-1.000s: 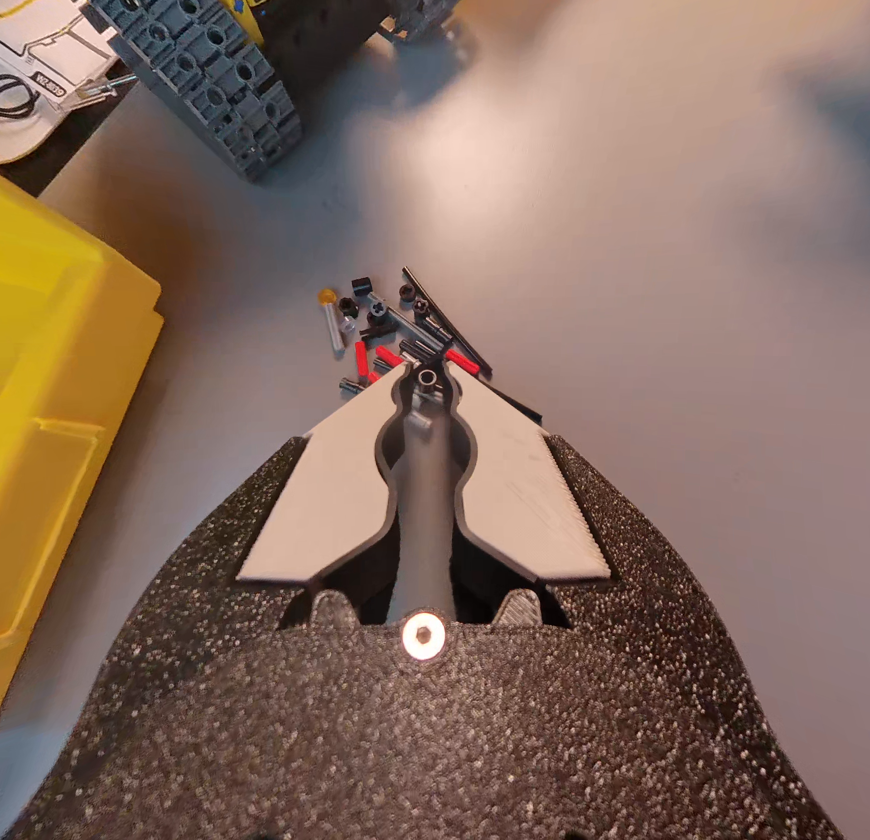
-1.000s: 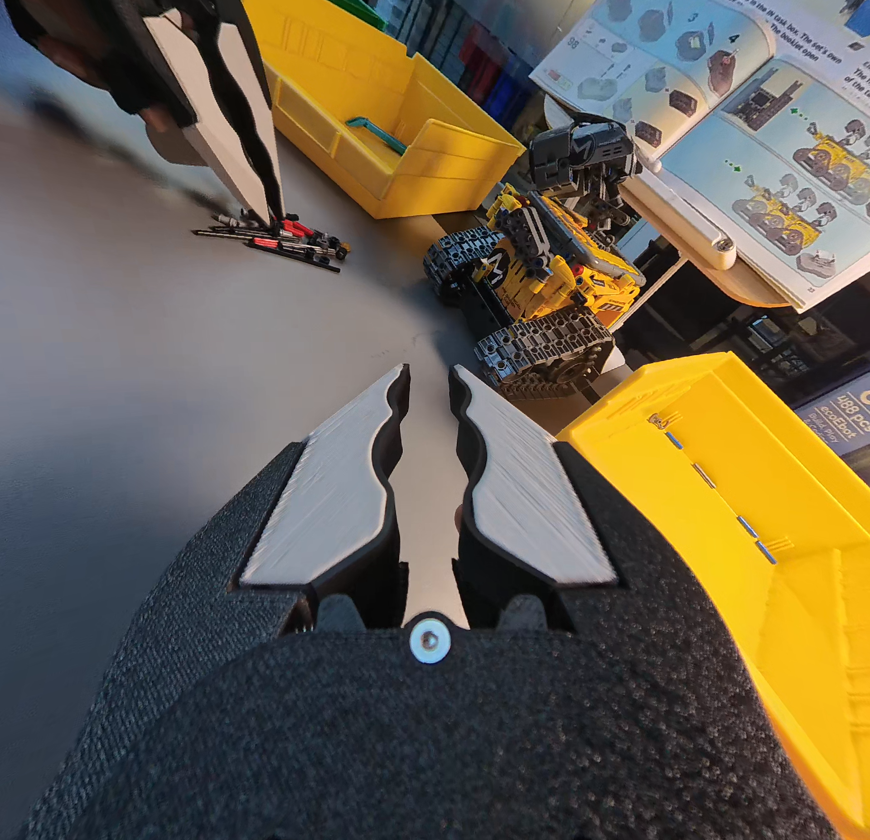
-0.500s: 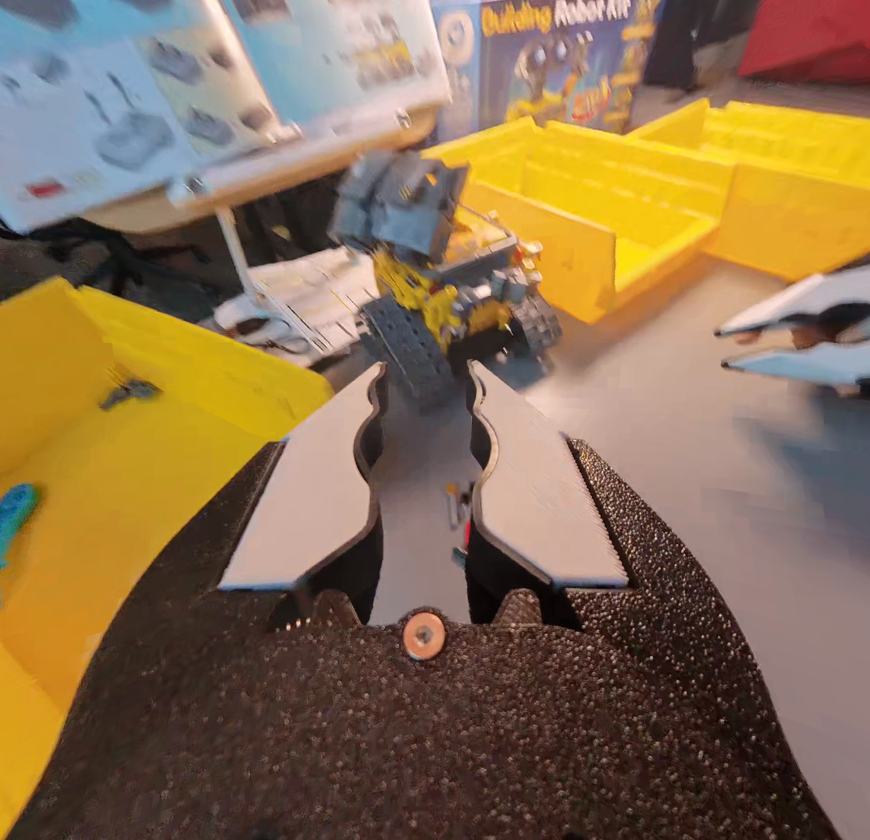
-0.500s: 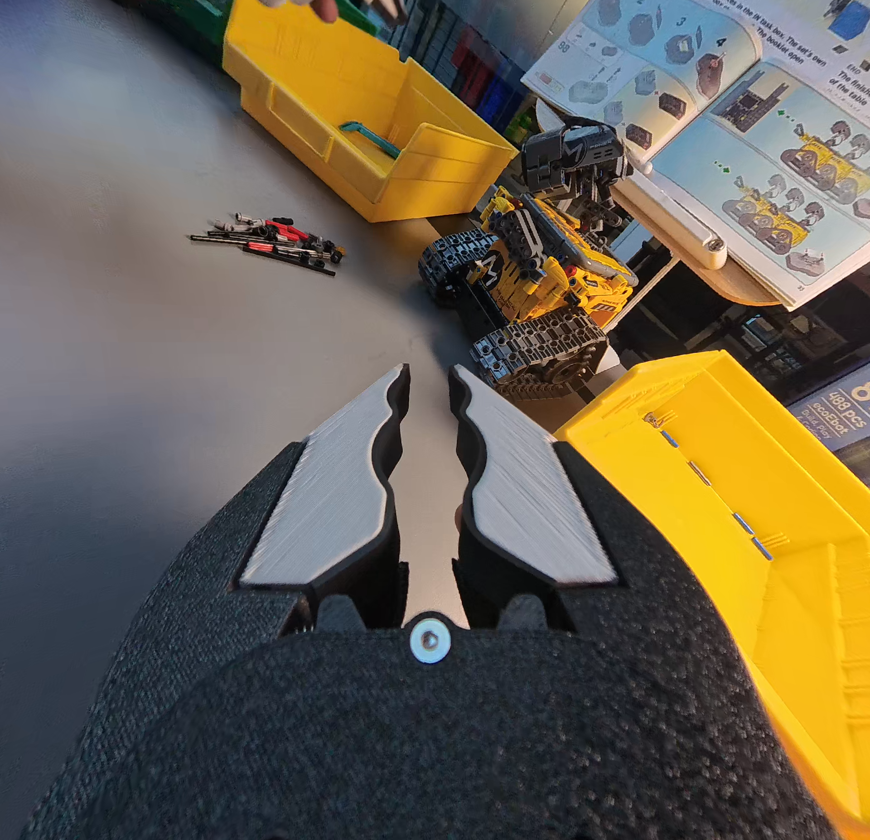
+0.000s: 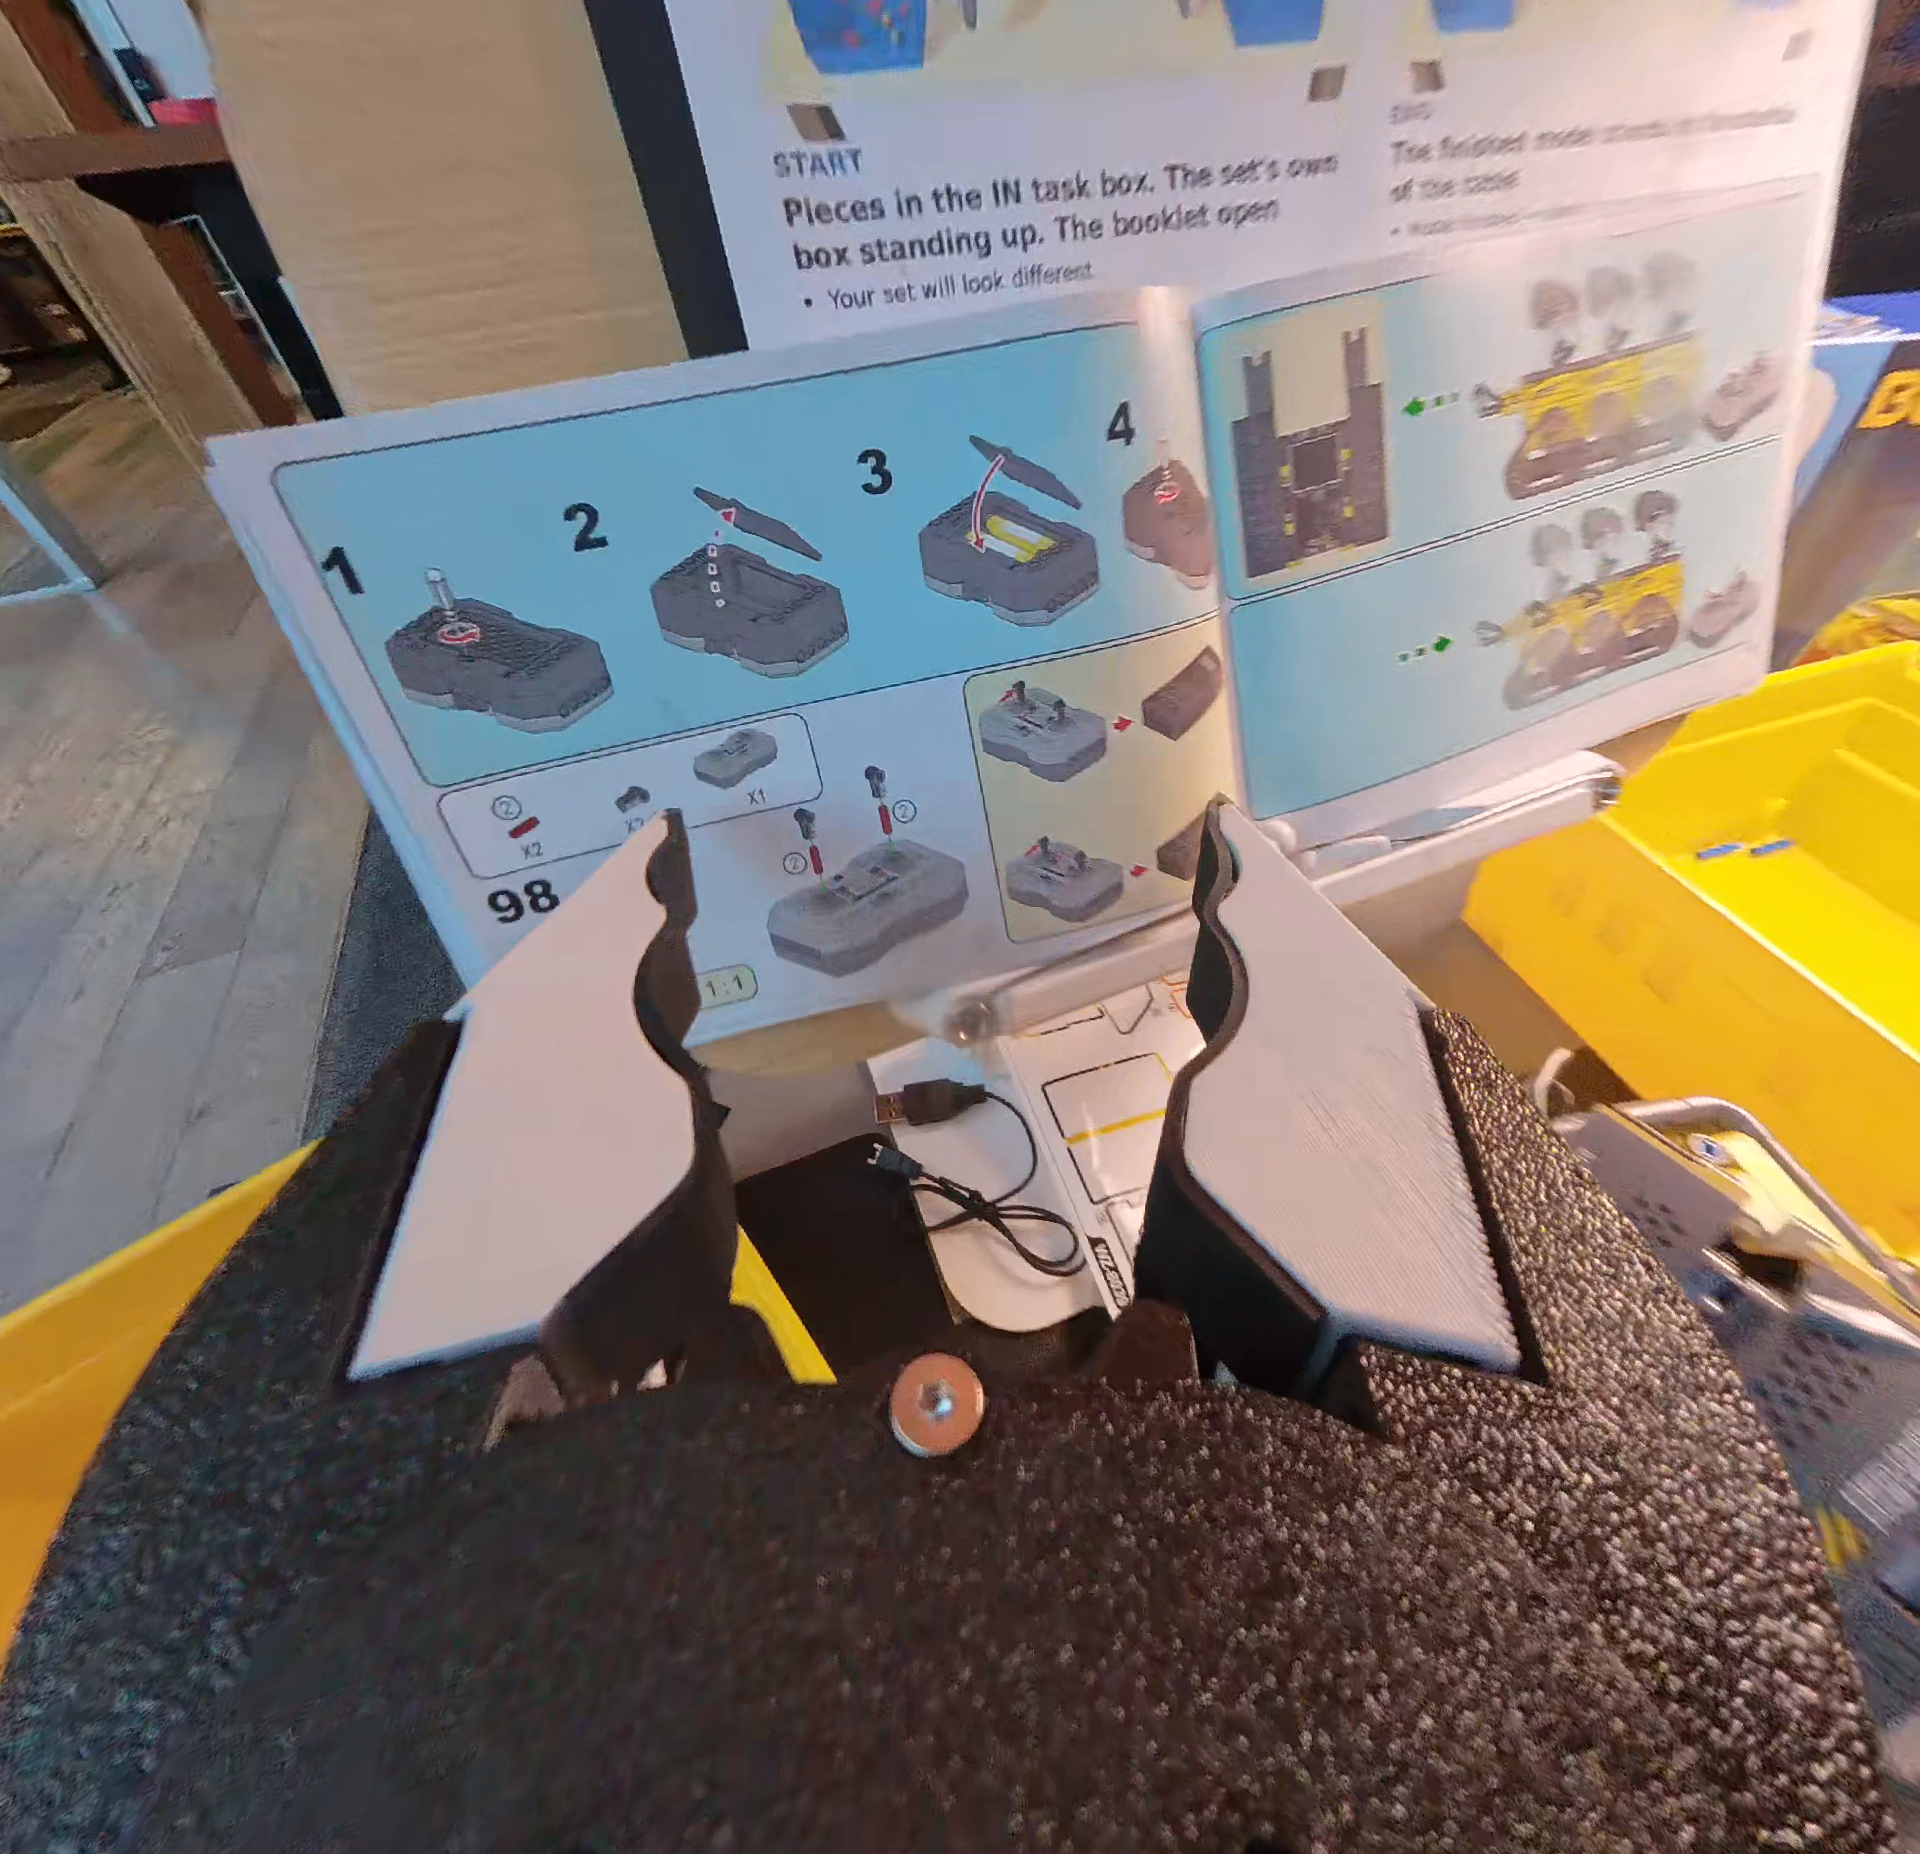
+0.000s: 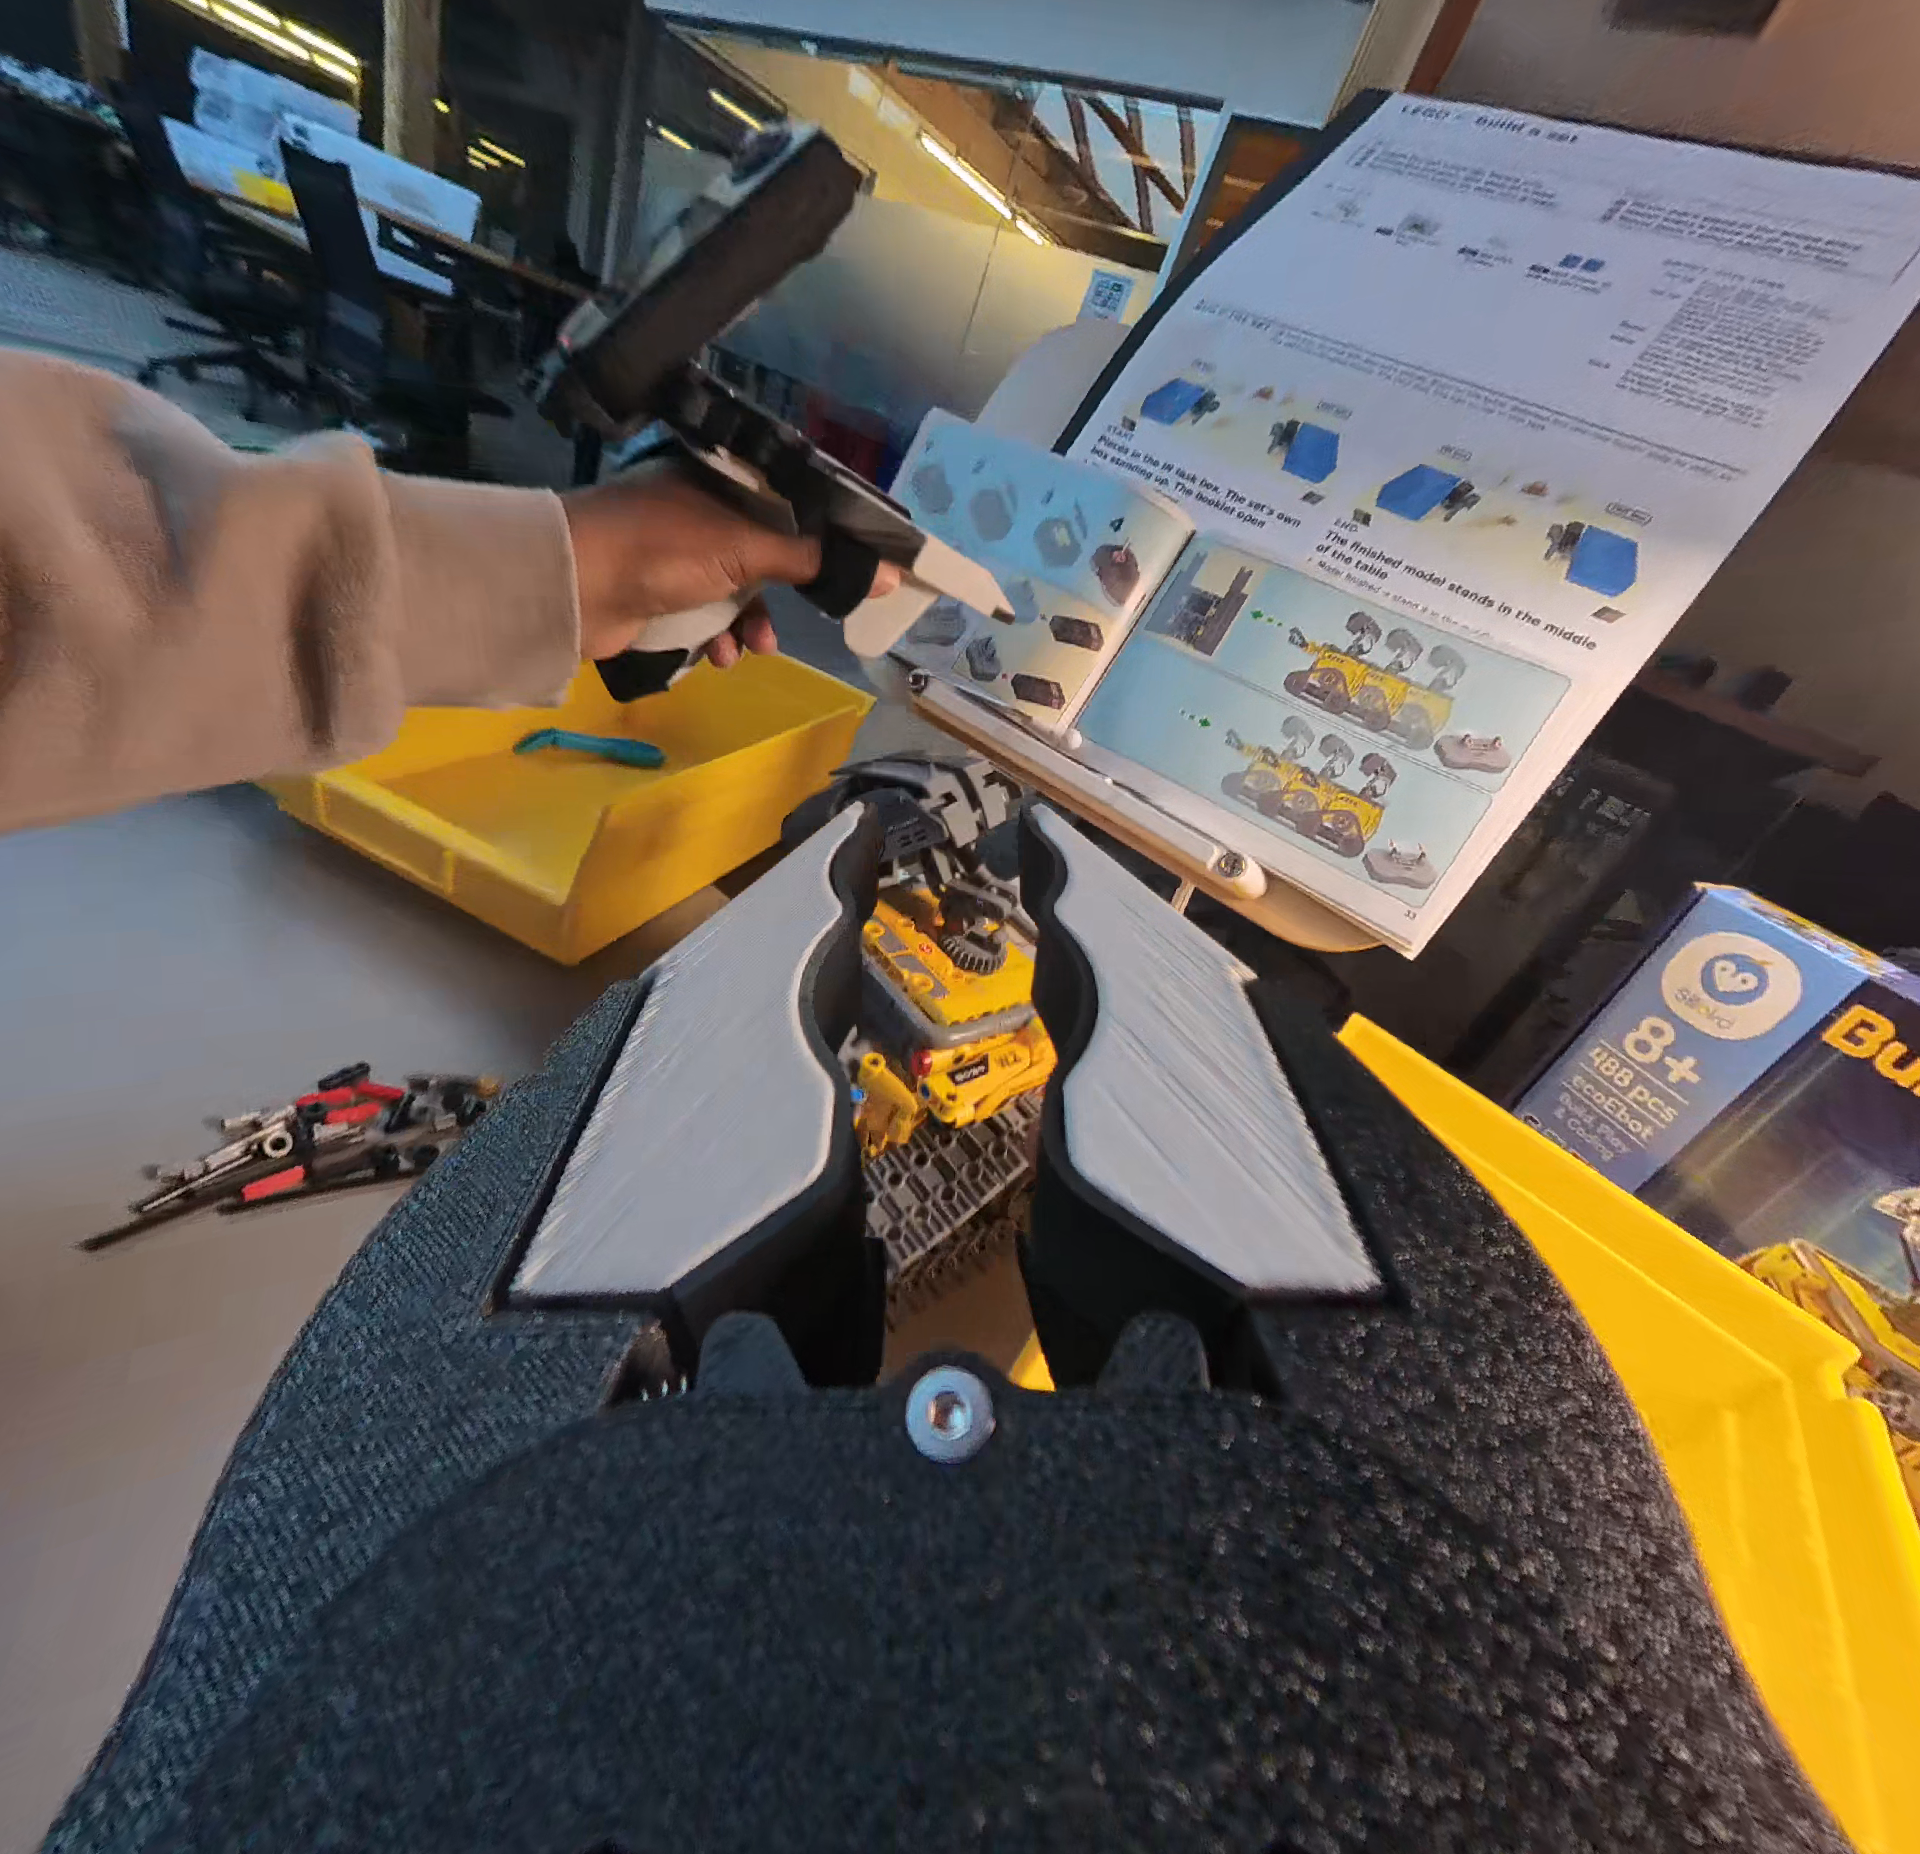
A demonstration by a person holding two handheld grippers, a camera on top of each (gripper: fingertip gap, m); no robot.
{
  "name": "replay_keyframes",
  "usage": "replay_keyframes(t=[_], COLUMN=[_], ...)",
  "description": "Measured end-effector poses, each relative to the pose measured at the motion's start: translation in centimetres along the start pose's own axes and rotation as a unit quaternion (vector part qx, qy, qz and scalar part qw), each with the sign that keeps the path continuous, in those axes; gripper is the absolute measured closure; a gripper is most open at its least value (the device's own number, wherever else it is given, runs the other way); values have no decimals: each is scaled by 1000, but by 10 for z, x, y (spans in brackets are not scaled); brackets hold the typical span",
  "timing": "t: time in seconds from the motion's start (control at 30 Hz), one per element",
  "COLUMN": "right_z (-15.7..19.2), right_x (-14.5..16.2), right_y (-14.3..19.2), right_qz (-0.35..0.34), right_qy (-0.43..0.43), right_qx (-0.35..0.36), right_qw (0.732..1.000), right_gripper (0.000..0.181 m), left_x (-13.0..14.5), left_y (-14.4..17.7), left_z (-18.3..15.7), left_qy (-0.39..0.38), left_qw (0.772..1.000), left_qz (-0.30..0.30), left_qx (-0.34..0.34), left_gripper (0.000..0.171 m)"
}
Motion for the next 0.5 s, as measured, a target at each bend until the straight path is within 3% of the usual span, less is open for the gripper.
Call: replay_keyframes(t=[0.13,0.27,0.4,0.5], right_z=[-12,-13,-9,-7], right_x=[-1,9,21,21], right_y=[-16,-20,-25,-28], right_qz=[0,0,6,1], right_qy=[-23,-49,-62,-69], right_qx=[-2,-7,-14,-19], right_qw=[1000,999,998,997], right_gripper=[155,155,155,155], left_x=[8,11,13,13], left_y=[-28,-29,-29,-33], left_z=[9,6,-8,-27], left_qy=[-30,-39,-46,-100], left_qw=[998,997,998,995], left_qz=[7,-19,-23,-2], left_qx=[-52,-64,-37,-18], left_gripper=[73,78,118,161])
Point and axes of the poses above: each gripper's, where its closed fingertips meet, y back along the fingers, x out of its underside, z = x × y across the jaws, the point moved 6 cm from there along y, back along the fingers, and after that the axes turned 3 degrees about -z, right-handed, at the moved point
